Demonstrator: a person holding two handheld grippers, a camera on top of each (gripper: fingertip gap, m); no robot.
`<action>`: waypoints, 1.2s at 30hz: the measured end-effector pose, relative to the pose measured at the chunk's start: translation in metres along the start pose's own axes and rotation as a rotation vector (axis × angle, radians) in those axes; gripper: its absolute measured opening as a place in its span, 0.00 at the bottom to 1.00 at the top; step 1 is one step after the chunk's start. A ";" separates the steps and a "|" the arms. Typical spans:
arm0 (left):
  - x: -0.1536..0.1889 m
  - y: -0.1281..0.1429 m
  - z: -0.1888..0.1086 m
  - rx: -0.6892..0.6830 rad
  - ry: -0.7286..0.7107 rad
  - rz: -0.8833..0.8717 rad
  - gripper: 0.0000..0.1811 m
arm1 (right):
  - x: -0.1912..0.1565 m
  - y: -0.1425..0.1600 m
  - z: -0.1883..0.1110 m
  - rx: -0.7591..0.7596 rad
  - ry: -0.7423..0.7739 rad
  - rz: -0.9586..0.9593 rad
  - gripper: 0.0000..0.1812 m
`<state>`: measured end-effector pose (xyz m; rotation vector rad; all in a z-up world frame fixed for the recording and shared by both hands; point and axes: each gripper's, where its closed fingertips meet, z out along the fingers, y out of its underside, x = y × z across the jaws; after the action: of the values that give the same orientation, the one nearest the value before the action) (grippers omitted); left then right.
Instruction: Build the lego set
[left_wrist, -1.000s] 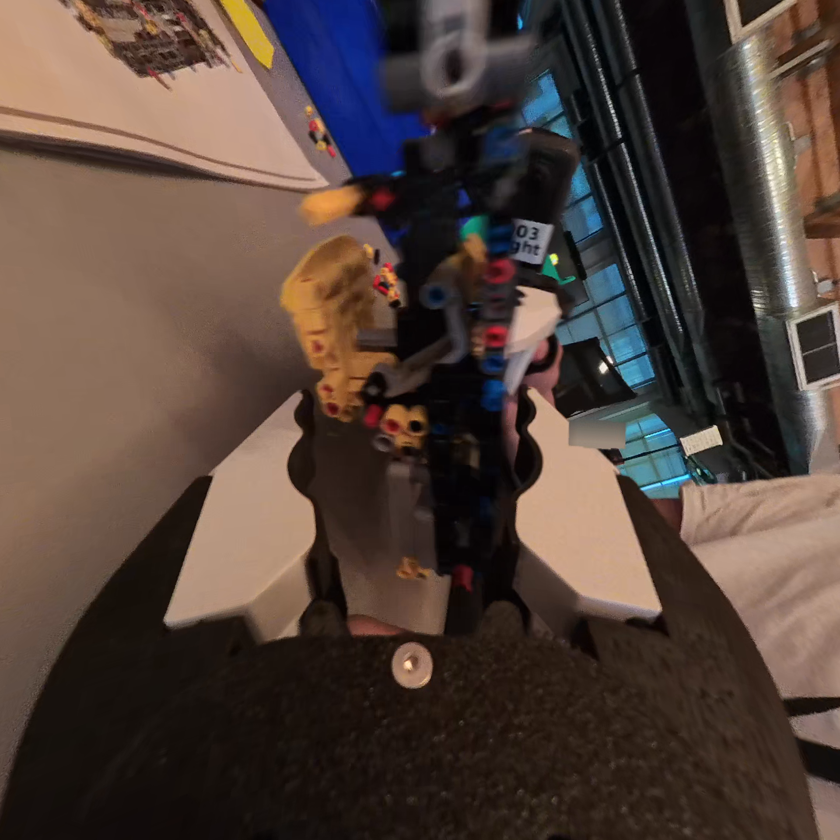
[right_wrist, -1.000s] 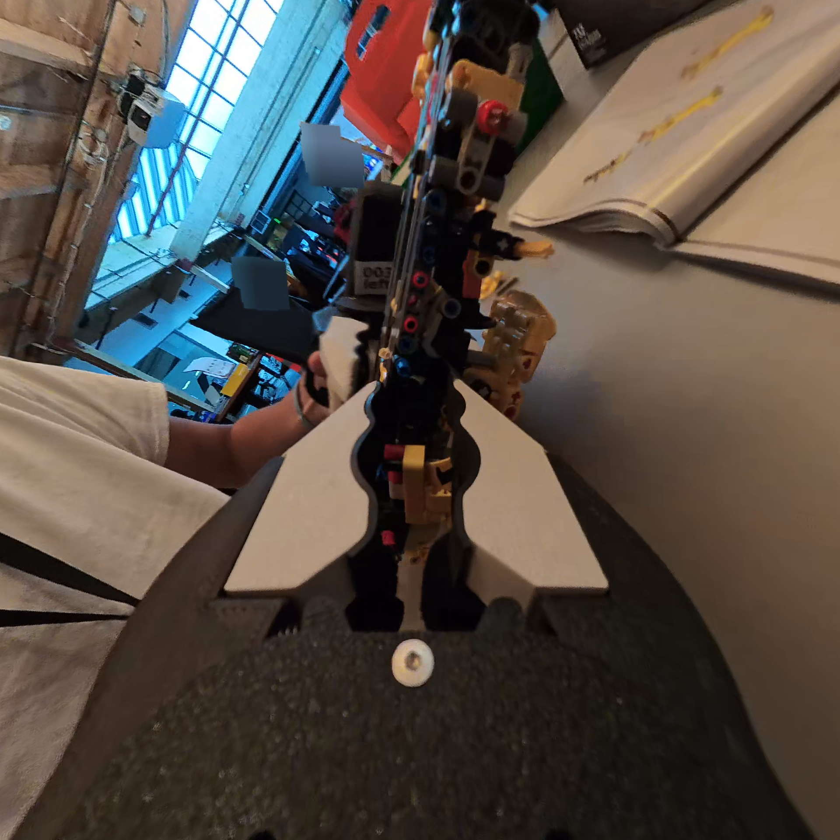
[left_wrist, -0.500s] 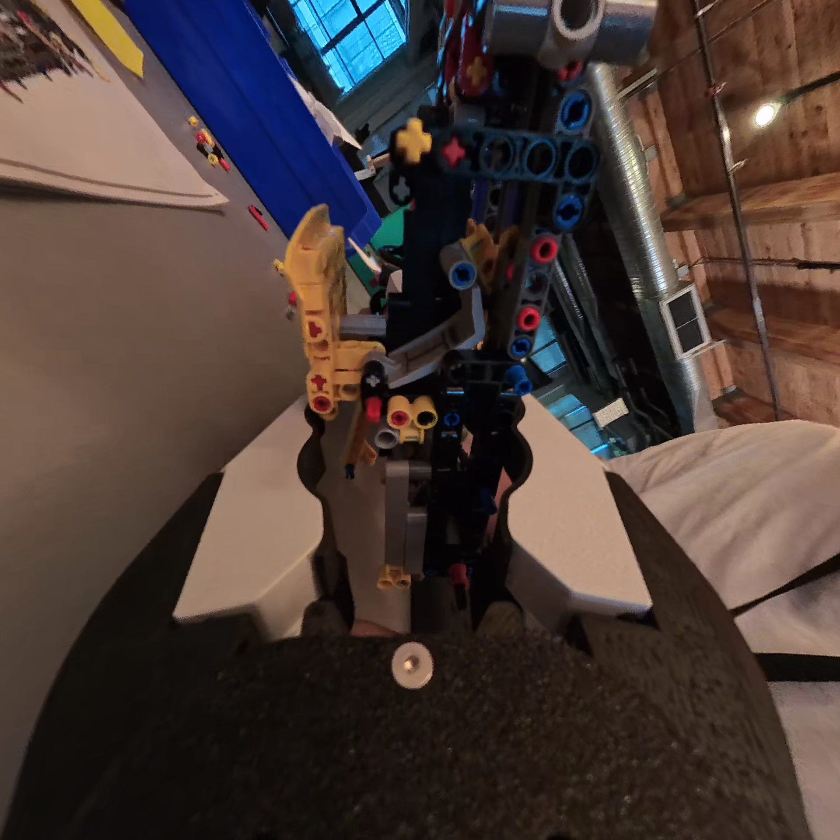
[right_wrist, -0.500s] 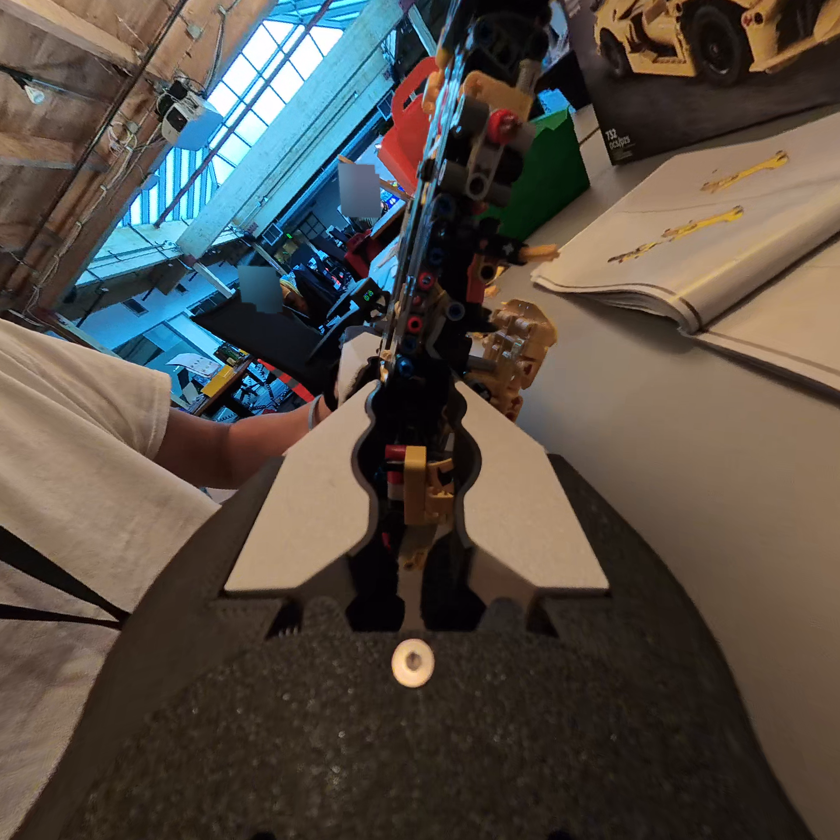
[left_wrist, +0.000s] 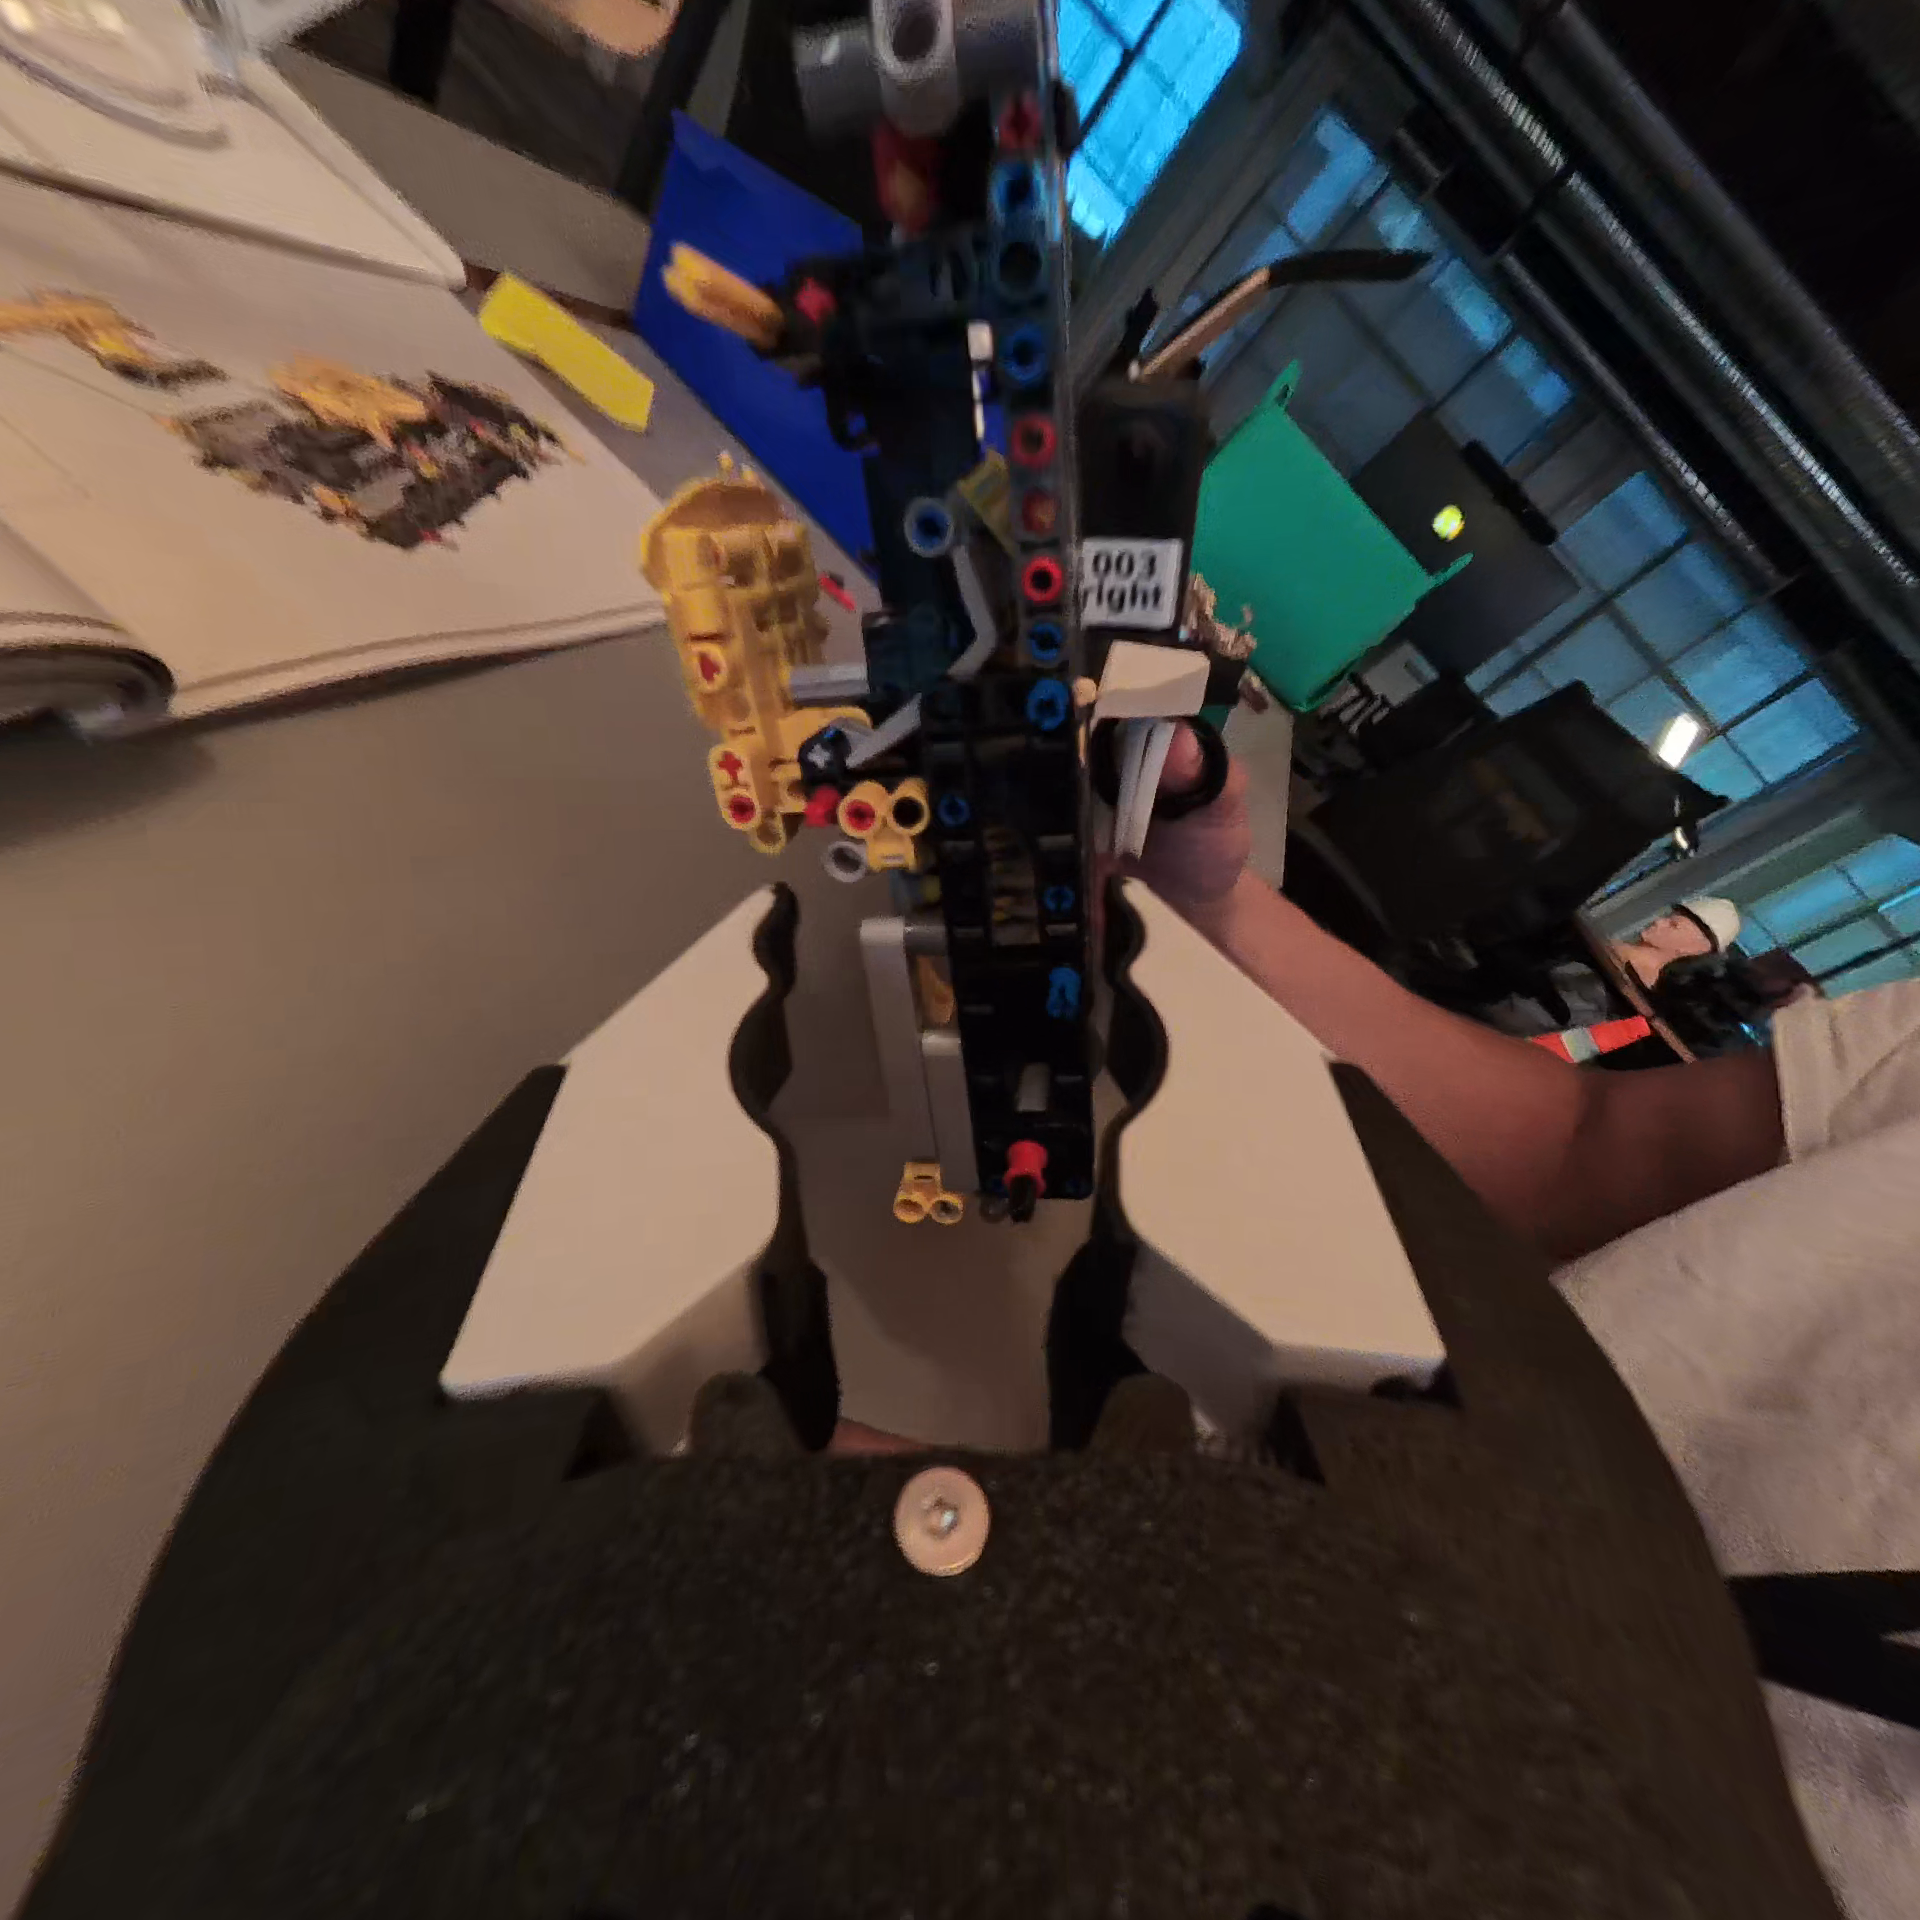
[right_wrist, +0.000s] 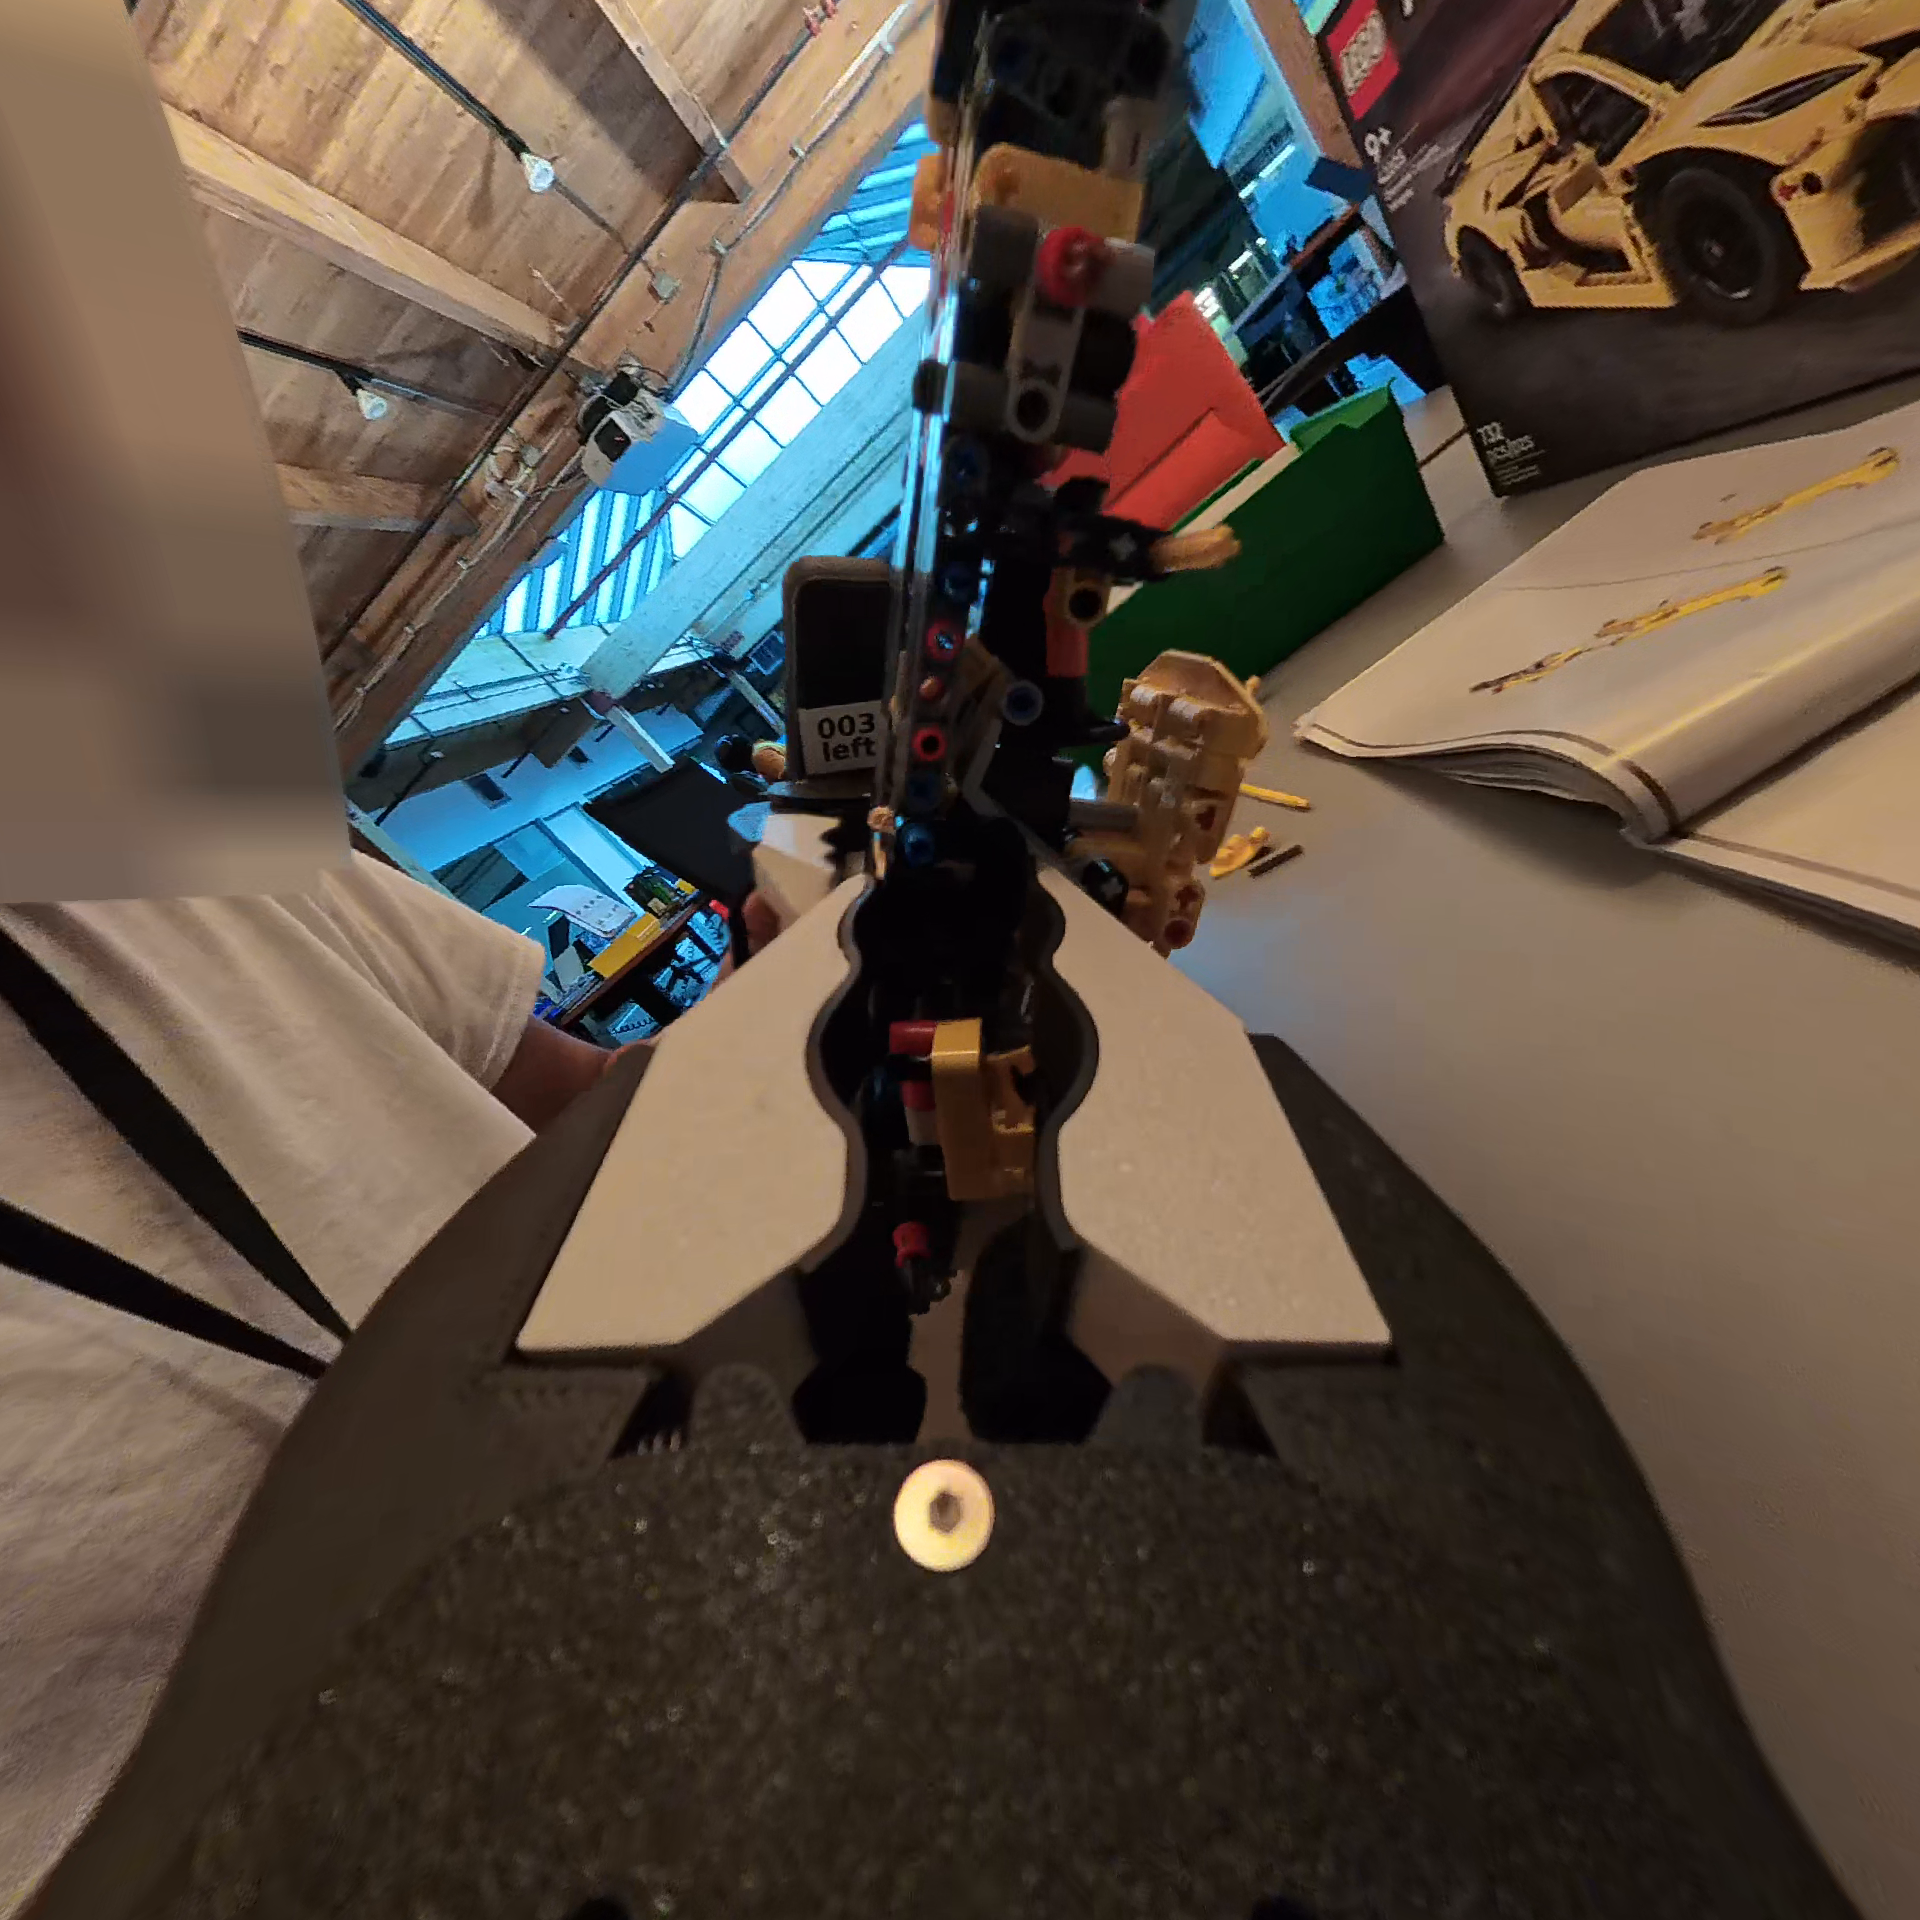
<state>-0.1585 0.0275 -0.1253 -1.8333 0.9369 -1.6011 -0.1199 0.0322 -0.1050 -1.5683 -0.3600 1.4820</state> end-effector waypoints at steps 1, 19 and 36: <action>0.002 -0.004 -0.002 0.026 0.009 0.007 0.27 | -0.002 0.000 0.000 0.006 -0.010 -0.010 0.13; -0.003 -0.013 -0.008 0.139 -0.103 0.114 0.22 | 0.004 -0.005 0.004 0.029 -0.013 -0.057 0.13; -0.003 -0.018 -0.012 0.237 0.133 -0.123 0.14 | 0.007 -0.008 0.014 -0.049 0.114 -0.049 0.14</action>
<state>-0.1675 0.0416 -0.1113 -1.6648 0.6659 -1.8425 -0.1275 0.0473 -0.1011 -1.6636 -0.3681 1.3493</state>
